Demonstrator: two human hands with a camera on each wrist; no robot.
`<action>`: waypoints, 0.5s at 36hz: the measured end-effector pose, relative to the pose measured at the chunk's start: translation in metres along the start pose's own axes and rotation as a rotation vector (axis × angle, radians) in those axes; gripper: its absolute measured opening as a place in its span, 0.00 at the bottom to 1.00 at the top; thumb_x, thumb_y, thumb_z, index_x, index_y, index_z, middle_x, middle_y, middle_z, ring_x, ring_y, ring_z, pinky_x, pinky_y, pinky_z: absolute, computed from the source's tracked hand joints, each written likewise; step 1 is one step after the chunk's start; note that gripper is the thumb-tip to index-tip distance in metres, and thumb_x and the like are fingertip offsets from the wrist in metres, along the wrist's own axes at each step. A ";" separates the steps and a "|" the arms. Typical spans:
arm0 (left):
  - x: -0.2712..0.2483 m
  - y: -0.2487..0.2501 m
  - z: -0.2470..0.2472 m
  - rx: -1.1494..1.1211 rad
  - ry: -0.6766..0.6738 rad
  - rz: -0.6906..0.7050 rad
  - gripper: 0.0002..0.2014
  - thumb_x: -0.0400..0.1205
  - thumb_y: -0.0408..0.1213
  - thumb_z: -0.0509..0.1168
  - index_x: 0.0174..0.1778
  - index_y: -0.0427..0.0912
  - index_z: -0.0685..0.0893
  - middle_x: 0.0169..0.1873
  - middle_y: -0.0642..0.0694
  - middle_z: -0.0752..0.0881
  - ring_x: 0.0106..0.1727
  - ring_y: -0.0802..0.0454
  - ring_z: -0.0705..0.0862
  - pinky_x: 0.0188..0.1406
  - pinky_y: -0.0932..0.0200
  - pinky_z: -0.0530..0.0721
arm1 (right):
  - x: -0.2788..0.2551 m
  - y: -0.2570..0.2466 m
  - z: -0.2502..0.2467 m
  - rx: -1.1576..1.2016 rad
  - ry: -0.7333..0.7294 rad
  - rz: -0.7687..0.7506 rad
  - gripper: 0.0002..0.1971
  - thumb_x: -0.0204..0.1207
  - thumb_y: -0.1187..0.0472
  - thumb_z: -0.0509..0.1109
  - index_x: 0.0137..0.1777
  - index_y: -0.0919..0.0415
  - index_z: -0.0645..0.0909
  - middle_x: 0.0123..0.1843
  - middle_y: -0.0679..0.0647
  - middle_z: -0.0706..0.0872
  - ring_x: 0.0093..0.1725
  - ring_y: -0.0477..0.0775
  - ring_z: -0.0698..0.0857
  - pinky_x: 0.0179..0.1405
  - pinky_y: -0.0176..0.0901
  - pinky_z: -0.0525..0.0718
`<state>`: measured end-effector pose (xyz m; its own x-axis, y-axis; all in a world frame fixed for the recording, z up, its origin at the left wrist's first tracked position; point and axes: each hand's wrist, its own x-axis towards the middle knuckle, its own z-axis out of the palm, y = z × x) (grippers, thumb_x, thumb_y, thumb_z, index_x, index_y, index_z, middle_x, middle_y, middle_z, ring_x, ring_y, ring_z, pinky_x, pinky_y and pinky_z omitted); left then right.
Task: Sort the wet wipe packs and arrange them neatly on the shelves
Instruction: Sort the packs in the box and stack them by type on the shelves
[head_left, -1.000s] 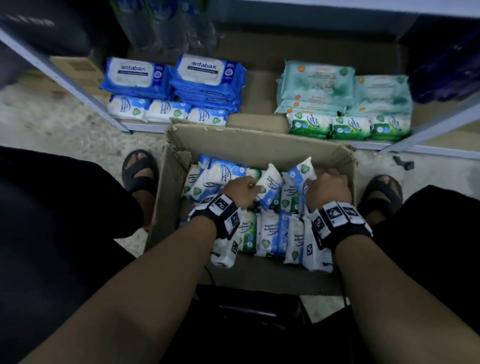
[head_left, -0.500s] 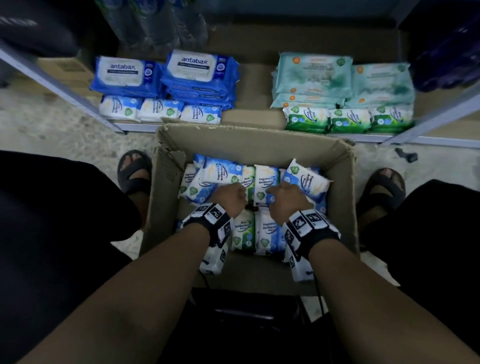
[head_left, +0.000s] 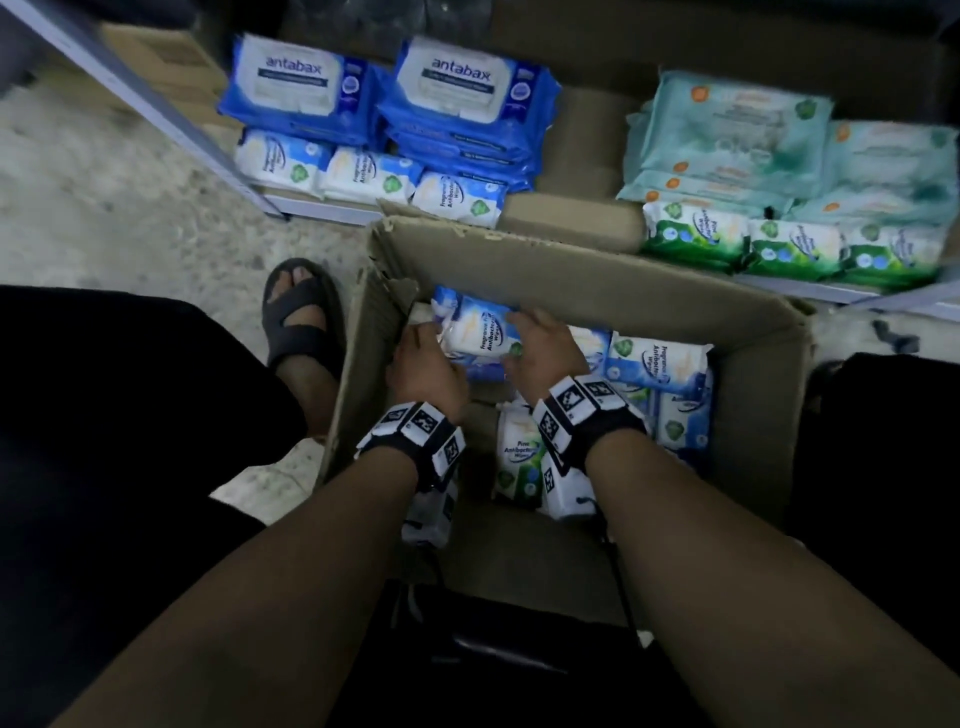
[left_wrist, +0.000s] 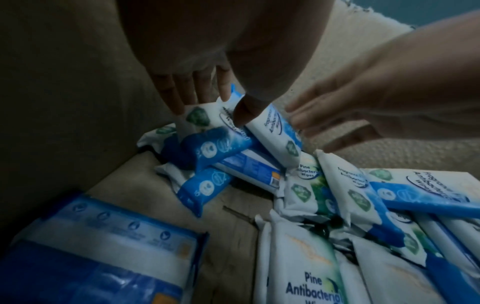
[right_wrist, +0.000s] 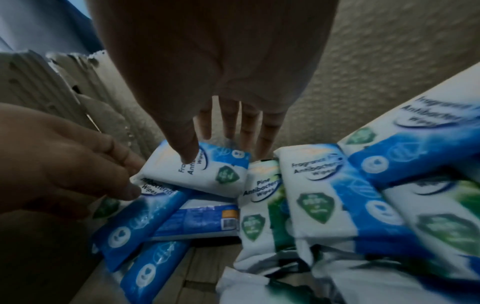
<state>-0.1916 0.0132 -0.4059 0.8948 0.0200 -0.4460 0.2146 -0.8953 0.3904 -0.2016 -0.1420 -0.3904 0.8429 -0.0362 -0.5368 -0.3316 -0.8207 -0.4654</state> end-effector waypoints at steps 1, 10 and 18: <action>0.001 -0.001 0.001 -0.004 -0.002 -0.001 0.28 0.78 0.37 0.68 0.74 0.43 0.71 0.68 0.38 0.78 0.69 0.36 0.76 0.65 0.40 0.76 | 0.005 -0.003 0.002 -0.008 -0.003 -0.006 0.30 0.81 0.56 0.69 0.82 0.55 0.65 0.83 0.55 0.63 0.80 0.64 0.64 0.78 0.54 0.68; 0.012 -0.010 0.001 -0.098 -0.009 -0.003 0.21 0.79 0.33 0.66 0.69 0.41 0.74 0.62 0.36 0.82 0.62 0.36 0.79 0.59 0.47 0.77 | 0.028 -0.016 0.013 -0.176 -0.022 0.052 0.35 0.79 0.51 0.72 0.81 0.59 0.61 0.76 0.61 0.68 0.73 0.68 0.67 0.72 0.58 0.70; 0.018 -0.016 0.000 -0.168 -0.062 -0.023 0.22 0.79 0.31 0.67 0.69 0.44 0.75 0.63 0.40 0.85 0.63 0.38 0.83 0.62 0.49 0.81 | 0.028 -0.011 0.008 -0.203 -0.025 0.057 0.29 0.73 0.45 0.76 0.70 0.54 0.71 0.71 0.55 0.74 0.70 0.63 0.69 0.68 0.56 0.70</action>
<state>-0.1789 0.0273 -0.4202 0.8640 0.0077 -0.5035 0.3021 -0.8078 0.5061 -0.1775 -0.1294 -0.4064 0.8138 -0.0735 -0.5765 -0.2839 -0.9158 -0.2840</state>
